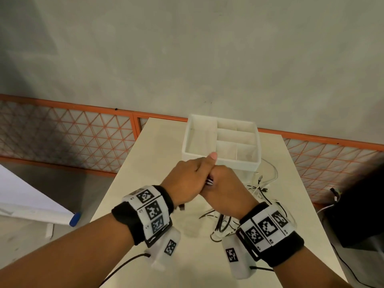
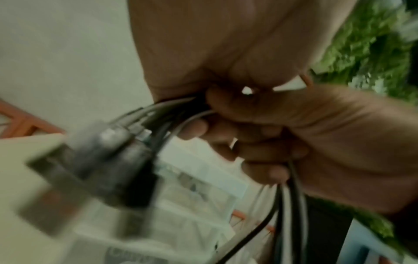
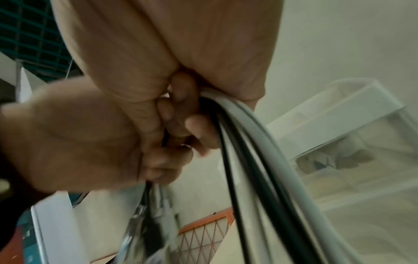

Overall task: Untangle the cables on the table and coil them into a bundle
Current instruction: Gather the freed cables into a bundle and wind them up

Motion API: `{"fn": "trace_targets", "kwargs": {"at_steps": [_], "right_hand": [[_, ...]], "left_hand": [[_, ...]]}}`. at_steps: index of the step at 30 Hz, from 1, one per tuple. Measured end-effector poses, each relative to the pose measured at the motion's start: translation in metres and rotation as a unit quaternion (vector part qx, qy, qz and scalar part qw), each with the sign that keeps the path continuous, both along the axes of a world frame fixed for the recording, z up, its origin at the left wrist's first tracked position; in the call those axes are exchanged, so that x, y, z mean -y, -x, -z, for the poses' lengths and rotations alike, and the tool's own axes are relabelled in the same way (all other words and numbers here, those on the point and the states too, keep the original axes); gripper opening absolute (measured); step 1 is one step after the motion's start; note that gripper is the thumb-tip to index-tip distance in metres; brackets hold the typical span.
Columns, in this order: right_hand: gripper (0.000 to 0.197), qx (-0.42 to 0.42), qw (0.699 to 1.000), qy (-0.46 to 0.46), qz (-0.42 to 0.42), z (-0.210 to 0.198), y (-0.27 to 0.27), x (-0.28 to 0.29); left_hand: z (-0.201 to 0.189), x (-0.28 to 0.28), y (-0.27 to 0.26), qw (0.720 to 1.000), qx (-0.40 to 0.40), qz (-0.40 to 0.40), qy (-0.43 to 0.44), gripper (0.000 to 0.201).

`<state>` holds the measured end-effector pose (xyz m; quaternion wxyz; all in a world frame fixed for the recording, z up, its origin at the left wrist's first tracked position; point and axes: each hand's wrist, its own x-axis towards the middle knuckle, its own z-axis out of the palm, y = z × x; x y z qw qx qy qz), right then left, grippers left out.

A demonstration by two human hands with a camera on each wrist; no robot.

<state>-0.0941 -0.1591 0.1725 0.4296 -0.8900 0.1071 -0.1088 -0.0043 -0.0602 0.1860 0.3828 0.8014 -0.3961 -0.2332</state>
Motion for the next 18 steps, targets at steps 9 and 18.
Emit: {"fn": "trace_targets", "kwargs": {"at_steps": [9, 18], "right_hand": [[0.032, 0.007, 0.979, -0.19, 0.08, 0.006, 0.036, 0.037], [0.025, 0.166, 0.945, -0.234, 0.156, -0.001, 0.032, 0.026]], "left_hand": [[-0.001, -0.028, -0.044, 0.996, -0.08, 0.019, -0.038, 0.059], [0.0, -0.014, -0.029, 0.935, -0.271, -0.155, 0.168, 0.059]]}}
